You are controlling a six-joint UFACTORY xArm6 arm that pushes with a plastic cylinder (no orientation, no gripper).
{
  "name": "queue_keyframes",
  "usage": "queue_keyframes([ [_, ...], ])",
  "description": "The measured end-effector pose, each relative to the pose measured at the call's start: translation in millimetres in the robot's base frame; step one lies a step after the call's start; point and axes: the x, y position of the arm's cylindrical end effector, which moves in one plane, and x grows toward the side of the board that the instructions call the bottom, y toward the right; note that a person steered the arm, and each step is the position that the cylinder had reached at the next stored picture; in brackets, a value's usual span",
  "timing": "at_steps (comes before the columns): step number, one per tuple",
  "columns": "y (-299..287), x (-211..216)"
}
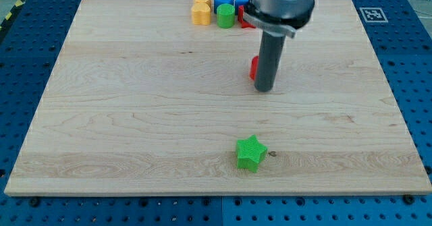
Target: Move the red circle into the green circle
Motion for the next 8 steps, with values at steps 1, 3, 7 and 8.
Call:
queue_keyframes([
  [1, -18, -34],
  [3, -14, -18],
  [7, 3, -62],
  [8, 35, -62],
])
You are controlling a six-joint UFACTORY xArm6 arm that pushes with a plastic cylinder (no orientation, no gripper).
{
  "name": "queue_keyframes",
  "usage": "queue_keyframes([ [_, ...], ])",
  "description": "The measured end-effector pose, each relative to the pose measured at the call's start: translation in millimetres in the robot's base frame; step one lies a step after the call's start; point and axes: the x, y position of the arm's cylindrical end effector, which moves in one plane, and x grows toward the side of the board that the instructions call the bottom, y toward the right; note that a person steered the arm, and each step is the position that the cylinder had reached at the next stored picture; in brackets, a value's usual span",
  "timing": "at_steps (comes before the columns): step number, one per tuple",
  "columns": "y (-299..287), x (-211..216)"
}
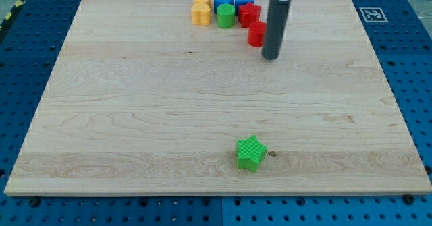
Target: Move the red circle into the green circle
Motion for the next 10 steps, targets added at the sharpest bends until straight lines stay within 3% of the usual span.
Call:
queue_keyframes([
  [3, -1, -55],
  [5, -14, -55],
  [7, -22, -15],
  [10, -57, -51],
])
